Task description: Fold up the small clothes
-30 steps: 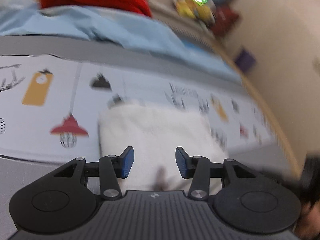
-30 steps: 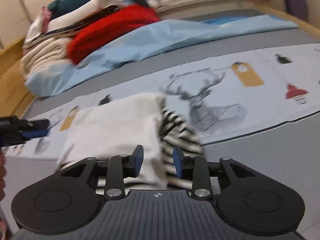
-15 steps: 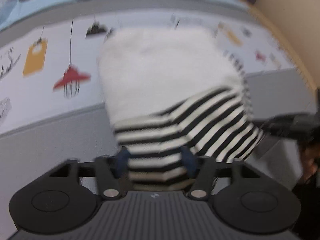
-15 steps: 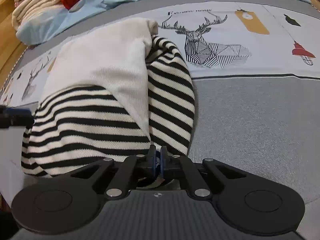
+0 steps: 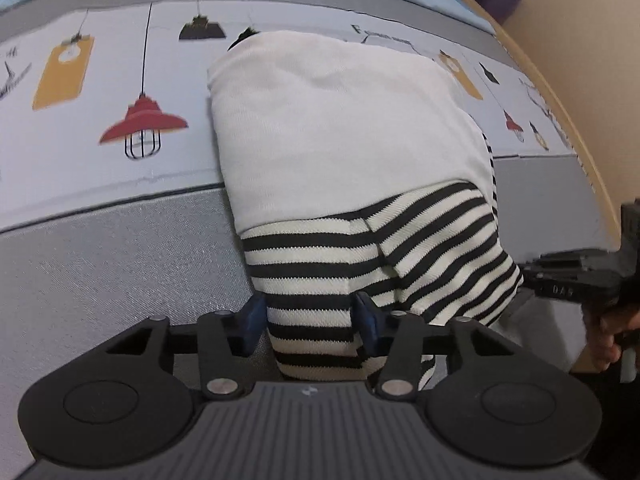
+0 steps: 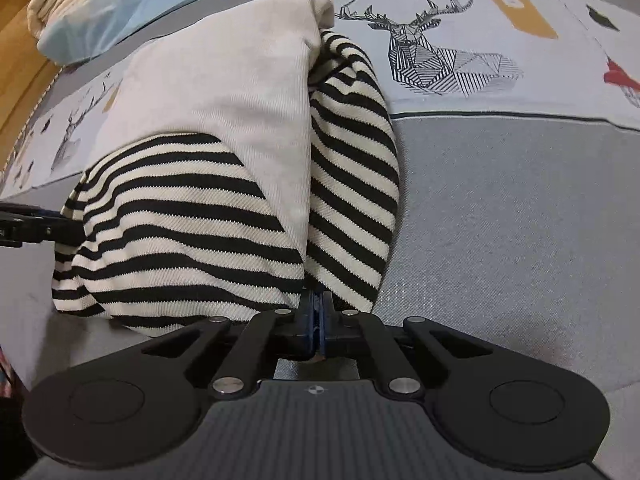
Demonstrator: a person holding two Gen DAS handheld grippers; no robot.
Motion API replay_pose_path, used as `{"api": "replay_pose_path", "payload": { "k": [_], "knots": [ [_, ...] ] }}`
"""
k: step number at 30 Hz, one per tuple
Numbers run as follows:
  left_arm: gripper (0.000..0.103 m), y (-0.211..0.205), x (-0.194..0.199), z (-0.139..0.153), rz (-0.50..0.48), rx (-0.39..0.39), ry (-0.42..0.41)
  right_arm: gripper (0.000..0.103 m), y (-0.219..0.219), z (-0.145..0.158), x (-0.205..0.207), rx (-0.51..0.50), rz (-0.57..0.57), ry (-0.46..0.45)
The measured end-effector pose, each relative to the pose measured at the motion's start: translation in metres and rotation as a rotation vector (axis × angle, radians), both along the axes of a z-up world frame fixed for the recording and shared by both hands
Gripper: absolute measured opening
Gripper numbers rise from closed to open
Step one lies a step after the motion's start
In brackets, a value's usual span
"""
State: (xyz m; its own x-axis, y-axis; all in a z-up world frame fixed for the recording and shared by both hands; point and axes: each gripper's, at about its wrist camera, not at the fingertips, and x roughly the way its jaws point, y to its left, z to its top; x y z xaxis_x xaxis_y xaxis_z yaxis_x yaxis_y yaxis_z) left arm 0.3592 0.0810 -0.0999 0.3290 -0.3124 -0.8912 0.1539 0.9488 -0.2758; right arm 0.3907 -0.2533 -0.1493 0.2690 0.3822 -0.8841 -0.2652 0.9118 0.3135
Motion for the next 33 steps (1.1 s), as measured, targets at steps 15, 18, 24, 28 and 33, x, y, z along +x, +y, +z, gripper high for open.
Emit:
{"api": "replay_pose_path", "payload": {
  "k": [15, 18, 24, 28, 33],
  "knots": [
    [0.071, -0.044, -0.046, 0.037, -0.053, 0.303, -0.181, 0.021, -0.006, 0.016, -0.016, -0.124, -0.056, -0.081],
    [0.087, -0.038, -0.074, 0.073, 0.09, 0.285, -0.274, 0.024, -0.018, 0.048, -0.029, -0.079, -0.138, -0.181],
    [0.103, -0.047, -0.157, 0.128, 0.262, 0.214, -0.479, 0.061, -0.024, 0.1, -0.086, -0.146, -0.159, -0.345],
    [0.103, -0.069, -0.206, 0.134, 0.302, 0.162, -0.524, 0.074, -0.022, 0.119, -0.135, -0.146, -0.14, -0.402],
    [0.103, -0.093, -0.242, 0.128, 0.353, 0.138, -0.545, 0.076, -0.013, 0.132, -0.184, -0.153, -0.126, -0.472]
  ]
}}
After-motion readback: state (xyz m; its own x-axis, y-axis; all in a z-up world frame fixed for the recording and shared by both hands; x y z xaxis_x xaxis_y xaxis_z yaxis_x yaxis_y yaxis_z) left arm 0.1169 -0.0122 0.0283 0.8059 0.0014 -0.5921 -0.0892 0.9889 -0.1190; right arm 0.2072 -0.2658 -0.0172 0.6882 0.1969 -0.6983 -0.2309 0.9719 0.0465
